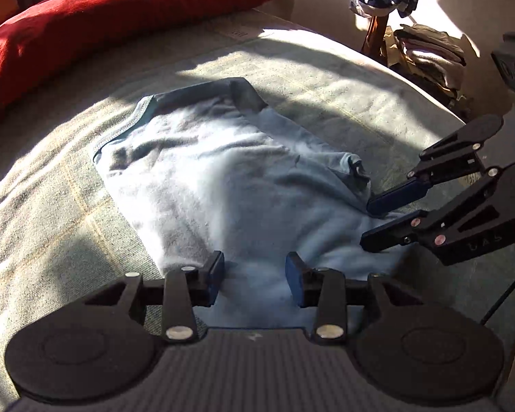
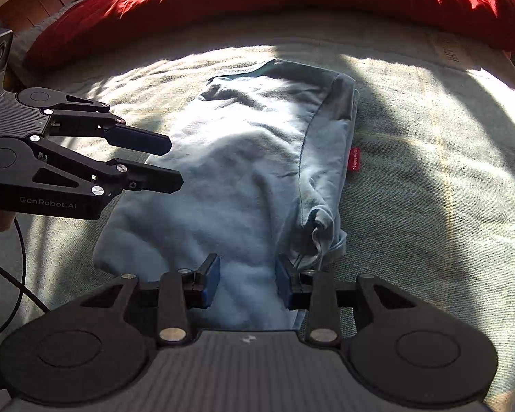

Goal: Fold clothes

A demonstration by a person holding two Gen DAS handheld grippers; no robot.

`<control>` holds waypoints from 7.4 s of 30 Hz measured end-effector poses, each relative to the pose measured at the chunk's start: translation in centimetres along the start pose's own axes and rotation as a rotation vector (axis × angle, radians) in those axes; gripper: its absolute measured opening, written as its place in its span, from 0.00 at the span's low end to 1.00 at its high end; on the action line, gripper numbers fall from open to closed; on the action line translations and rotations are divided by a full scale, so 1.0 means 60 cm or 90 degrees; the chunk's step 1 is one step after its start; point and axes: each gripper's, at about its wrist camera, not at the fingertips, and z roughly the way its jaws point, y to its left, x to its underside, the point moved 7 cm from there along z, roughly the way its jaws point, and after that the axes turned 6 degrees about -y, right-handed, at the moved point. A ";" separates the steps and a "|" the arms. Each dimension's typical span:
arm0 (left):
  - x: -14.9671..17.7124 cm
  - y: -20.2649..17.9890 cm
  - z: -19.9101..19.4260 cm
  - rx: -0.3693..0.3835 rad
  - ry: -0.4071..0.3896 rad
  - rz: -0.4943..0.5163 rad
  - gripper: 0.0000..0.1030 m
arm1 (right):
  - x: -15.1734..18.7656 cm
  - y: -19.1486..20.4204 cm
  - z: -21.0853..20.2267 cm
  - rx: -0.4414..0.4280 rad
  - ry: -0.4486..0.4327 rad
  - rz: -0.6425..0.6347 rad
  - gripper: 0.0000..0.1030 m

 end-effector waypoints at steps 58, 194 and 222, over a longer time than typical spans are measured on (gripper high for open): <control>-0.231 0.048 0.121 0.042 -0.089 0.011 0.41 | -0.056 -0.005 0.025 0.036 -0.050 -0.054 0.44; 0.048 0.169 0.015 0.027 0.049 -0.525 0.65 | -0.040 -0.130 -0.001 -0.065 -0.085 0.322 0.92; -0.007 0.197 0.089 0.149 0.014 -0.575 0.74 | -0.069 -0.159 0.091 -0.325 -0.003 0.478 1.00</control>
